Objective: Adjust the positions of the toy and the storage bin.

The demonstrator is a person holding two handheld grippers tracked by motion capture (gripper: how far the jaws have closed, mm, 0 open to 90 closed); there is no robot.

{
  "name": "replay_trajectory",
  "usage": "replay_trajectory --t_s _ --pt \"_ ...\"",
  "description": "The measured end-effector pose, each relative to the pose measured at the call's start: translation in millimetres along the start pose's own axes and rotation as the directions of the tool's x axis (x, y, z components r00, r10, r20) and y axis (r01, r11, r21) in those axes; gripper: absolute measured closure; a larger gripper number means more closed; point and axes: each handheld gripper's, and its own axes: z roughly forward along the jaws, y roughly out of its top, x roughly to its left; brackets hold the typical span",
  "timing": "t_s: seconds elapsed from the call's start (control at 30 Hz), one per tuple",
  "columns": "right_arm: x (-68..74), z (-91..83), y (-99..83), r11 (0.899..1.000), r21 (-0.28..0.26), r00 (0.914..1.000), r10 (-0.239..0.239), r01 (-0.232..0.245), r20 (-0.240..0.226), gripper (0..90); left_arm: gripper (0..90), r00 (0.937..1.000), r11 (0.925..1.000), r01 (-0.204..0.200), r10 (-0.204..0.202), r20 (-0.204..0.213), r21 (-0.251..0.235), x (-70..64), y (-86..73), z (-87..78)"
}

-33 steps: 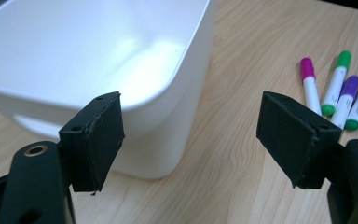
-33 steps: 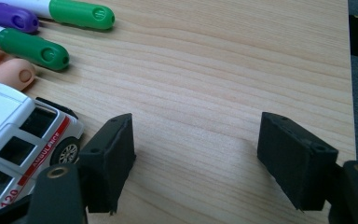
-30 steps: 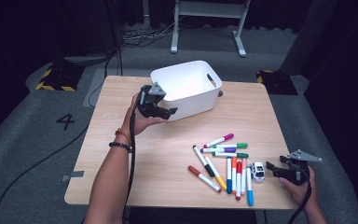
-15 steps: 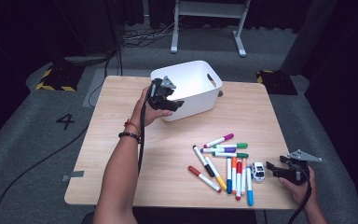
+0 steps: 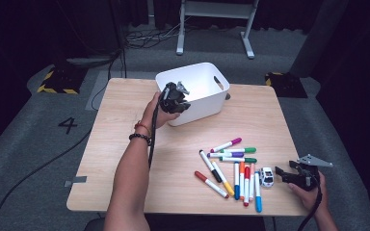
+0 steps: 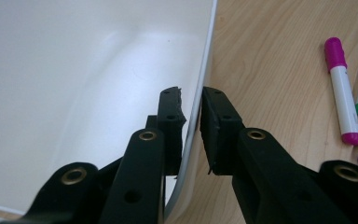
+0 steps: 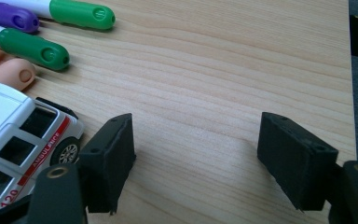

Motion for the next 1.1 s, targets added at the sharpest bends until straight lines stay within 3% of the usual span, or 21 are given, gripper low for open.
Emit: replay_trajectory --t_s 0.03,0.07,0.27,0.57,0.67,1.1 --pt "0.0 0.0 0.0 1.000 0.000 1.0000 0.000 0.000 -0.001 27.5 79.3 0.9995 0.9992 -0.033 0.033 0.004 0.022 1.8 0.3 -1.9" --pt "0.0 -0.1 0.0 1.000 0.001 1.0000 0.000 0.000 0.000 27.5 80.2 1.0000 1.0000 -0.004 0.004 0.006 -0.004 -1.0 -0.6 -0.7" --pt "0.0 0.0 0.0 1.000 0.000 1.0000 0.000 0.000 0.000 27.5 86.7 0.9970 0.9995 -0.031 0.031 0.071 -0.002 -9.9 -7.0 -8.5" --pt "-0.1 0.0 0.0 1.000 0.001 1.0000 -0.001 0.001 0.000 27.5 87.4 0.9945 0.9981 -0.060 0.061 0.085 -0.014 -20.4 -23.9 -26.0" --pt "0.0 0.0 0.0 1.000 0.001 1.0000 0.000 0.000 0.000 27.5 87.4 0.9923 0.9983 -0.056 0.057 0.110 -0.012 -29.5 -33.7 -35.9" --pt "0.0 0.0 0.0 1.000 0.000 1.0000 0.000 0.000 0.000 27.5 87.5 0.9788 0.9922 -0.116 0.122 0.164 -0.044 -57.5 -54.1 -57.5"
